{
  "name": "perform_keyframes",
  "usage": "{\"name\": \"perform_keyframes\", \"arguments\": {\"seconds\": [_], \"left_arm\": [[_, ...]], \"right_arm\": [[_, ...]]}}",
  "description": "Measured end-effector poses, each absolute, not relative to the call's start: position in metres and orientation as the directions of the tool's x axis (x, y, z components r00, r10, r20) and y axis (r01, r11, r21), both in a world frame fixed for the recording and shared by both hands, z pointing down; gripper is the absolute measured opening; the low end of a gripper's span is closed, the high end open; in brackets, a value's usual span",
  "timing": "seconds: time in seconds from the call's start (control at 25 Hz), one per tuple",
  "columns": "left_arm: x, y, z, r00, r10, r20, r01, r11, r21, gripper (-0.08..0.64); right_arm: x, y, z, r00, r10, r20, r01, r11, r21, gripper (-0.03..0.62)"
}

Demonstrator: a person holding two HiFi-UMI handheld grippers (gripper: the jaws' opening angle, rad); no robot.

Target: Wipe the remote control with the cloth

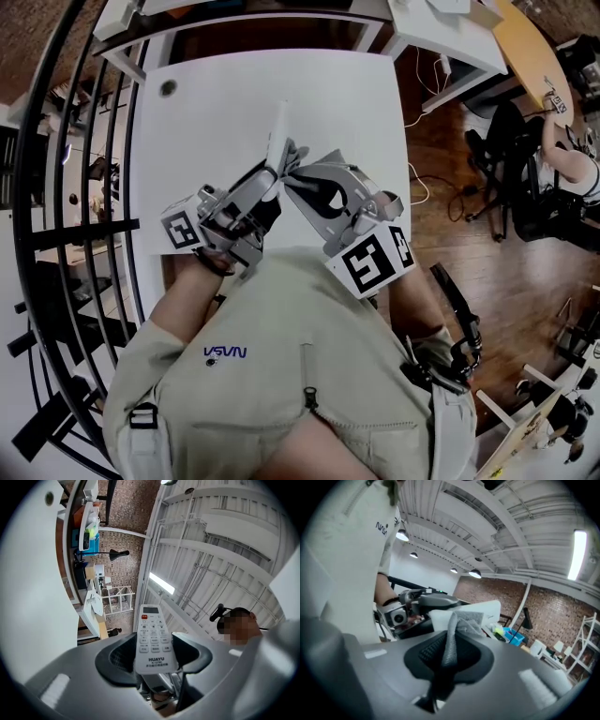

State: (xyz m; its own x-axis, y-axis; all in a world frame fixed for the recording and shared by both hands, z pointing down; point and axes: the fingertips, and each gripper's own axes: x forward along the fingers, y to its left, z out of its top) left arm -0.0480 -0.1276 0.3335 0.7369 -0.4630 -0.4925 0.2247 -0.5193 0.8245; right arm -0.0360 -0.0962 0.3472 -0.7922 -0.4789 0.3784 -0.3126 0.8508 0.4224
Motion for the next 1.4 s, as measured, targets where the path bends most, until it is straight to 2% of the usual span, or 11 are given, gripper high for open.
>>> {"name": "perform_keyframes", "arguments": {"seconds": [0.08, 0.16, 0.36, 0.44, 0.56, 0.8, 1.4], "left_arm": [[-0.05, -0.132, 0.334, 0.73, -0.479, -0.487, 0.221, -0.509, 0.832, 0.244], [-0.052, -0.134, 0.336, 0.728, -0.489, -0.481, 0.215, -0.504, 0.837, 0.244], [-0.045, -0.125, 0.336, 0.754, -0.467, -0.462, 0.194, -0.514, 0.836, 0.244], [-0.042, -0.125, 0.347, 0.784, -0.464, -0.413, 0.132, -0.525, 0.841, 0.244], [-0.043, -0.128, 0.354, 0.79, -0.479, -0.382, 0.087, -0.529, 0.844, 0.242], [-0.054, -0.141, 0.348, 0.748, -0.531, -0.398, 0.095, -0.507, 0.857, 0.244], [-0.064, -0.152, 0.359, 0.718, -0.593, -0.364, 0.054, -0.474, 0.879, 0.244]], "right_arm": [[-0.041, -0.086, 0.35, -0.808, -0.433, 0.399, -0.263, 0.872, 0.412, 0.035], [-0.039, -0.088, 0.348, -0.81, -0.435, 0.394, -0.27, 0.872, 0.408, 0.035], [-0.008, -0.138, 0.316, -0.709, -0.656, 0.259, -0.504, 0.728, 0.464, 0.035], [-0.003, -0.148, 0.313, -0.687, -0.678, 0.26, -0.516, 0.708, 0.481, 0.037], [-0.01, -0.14, 0.32, -0.711, -0.634, 0.304, -0.449, 0.742, 0.498, 0.035], [-0.042, -0.106, 0.347, -0.776, -0.51, 0.371, -0.34, 0.833, 0.435, 0.035], [-0.054, -0.073, 0.37, -0.843, -0.344, 0.413, -0.229, 0.925, 0.303, 0.035]]}}
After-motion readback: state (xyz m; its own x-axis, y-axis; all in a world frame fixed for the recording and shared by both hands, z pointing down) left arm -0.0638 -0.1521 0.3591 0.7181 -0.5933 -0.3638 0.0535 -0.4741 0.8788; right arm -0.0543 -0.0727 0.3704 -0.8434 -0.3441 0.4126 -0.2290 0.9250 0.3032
